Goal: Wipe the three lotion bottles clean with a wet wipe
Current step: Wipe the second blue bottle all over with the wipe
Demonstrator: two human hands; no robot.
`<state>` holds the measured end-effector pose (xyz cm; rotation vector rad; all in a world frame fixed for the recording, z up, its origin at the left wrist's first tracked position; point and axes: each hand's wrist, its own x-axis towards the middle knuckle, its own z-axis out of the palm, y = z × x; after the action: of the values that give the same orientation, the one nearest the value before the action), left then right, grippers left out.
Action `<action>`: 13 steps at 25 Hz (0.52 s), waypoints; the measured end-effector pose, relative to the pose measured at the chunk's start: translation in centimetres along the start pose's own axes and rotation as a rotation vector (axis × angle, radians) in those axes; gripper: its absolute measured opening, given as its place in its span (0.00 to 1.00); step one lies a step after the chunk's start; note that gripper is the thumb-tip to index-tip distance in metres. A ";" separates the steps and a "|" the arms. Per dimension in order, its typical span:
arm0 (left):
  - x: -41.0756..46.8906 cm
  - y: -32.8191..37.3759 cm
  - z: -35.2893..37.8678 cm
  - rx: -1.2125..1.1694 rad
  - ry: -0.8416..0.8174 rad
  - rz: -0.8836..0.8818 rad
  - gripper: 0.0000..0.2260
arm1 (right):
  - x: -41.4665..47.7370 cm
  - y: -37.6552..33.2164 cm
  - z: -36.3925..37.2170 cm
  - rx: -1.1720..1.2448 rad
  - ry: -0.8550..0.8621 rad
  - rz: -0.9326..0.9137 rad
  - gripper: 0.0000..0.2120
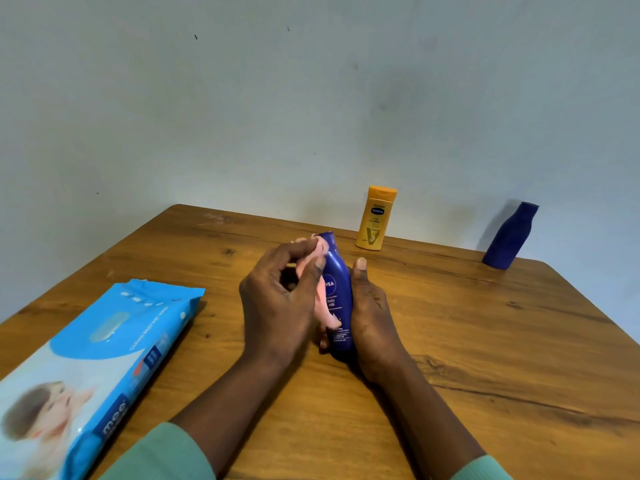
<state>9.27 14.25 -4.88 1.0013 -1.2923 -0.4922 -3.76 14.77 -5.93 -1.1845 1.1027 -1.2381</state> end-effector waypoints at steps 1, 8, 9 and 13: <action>-0.7 -0.2 0.2 0.026 -0.030 0.006 0.11 | 0.0 0.0 -0.1 0.024 0.031 -0.003 0.29; 2.0 -0.6 0.0 -0.221 0.041 -0.167 0.07 | 0.2 -1.0 -0.7 0.015 -0.087 0.080 0.36; 2.4 -0.7 -0.1 -0.304 0.035 -0.235 0.07 | 0.2 -1.0 -0.9 0.022 -0.110 0.097 0.37; 0.7 -0.6 -0.3 -0.385 -0.070 -0.318 0.10 | 0.3 -0.4 -0.6 0.083 -0.081 0.080 0.34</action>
<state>9.88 13.46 -4.95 0.8693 -1.0475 -0.9876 -4.39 14.50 -5.54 -1.1077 1.0195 -1.1541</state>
